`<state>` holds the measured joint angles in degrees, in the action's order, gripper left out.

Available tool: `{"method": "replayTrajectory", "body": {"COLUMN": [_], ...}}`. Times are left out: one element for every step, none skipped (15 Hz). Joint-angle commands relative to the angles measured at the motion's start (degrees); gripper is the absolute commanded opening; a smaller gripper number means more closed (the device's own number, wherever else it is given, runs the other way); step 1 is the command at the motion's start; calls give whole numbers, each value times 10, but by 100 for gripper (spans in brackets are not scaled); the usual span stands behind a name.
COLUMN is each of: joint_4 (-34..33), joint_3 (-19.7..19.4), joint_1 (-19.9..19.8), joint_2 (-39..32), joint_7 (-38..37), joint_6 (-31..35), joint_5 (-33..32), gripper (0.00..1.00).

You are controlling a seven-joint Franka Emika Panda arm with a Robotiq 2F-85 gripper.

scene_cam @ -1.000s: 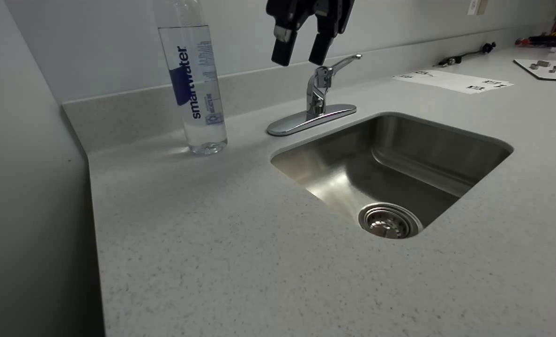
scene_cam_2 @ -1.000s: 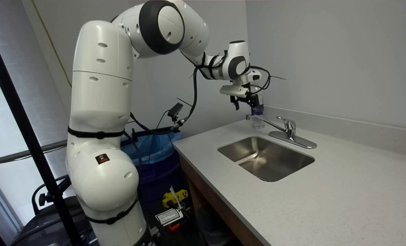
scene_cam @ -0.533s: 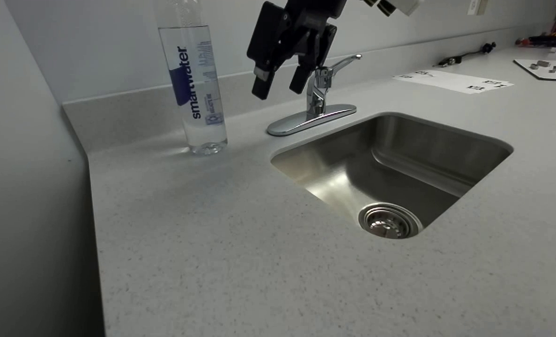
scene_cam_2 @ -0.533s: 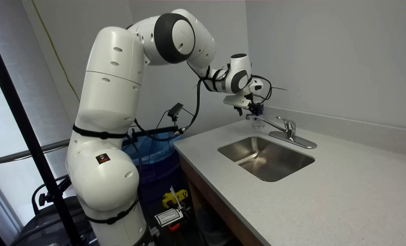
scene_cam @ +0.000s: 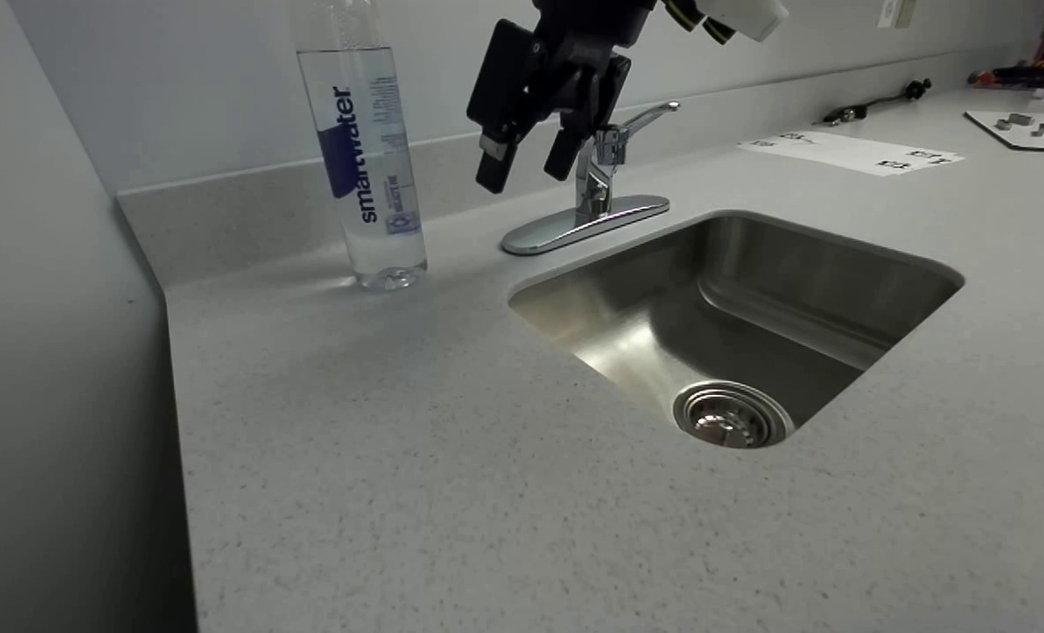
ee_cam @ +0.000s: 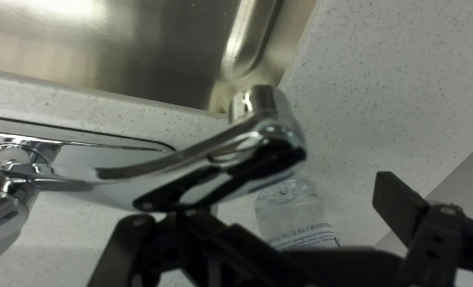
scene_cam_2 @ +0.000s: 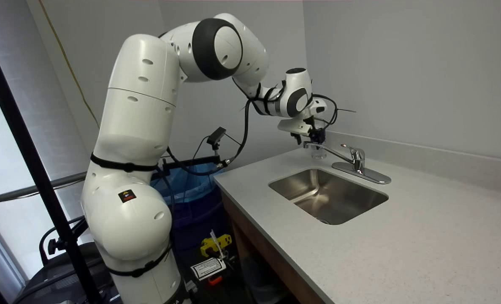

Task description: Move the faucet to the right

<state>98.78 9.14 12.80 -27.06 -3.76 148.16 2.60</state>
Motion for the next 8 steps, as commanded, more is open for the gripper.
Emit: {"method": "replayTrajectory", "body": {"joint_4": [25, 27, 29, 31, 34, 38, 41, 45], "joint_3": [-13, -12, -10, -10, -9, -10, -13, -15], "joint_1": [9, 8, 7, 7, 7, 7, 7, 7], "joint_2": [33, 38, 46, 52, 59, 66, 71, 76], "joint_7": [-23, -22, -22, -23, -21, -21, -24, -27], "joint_6": [-56, -67, -83, -95, -106, -114, -123, -131], "joint_5": [-18, -18, -17, -18, -18, -21, -26, -31], "gripper": [100, 100, 100, 100, 100, 100, 100, 100]}}
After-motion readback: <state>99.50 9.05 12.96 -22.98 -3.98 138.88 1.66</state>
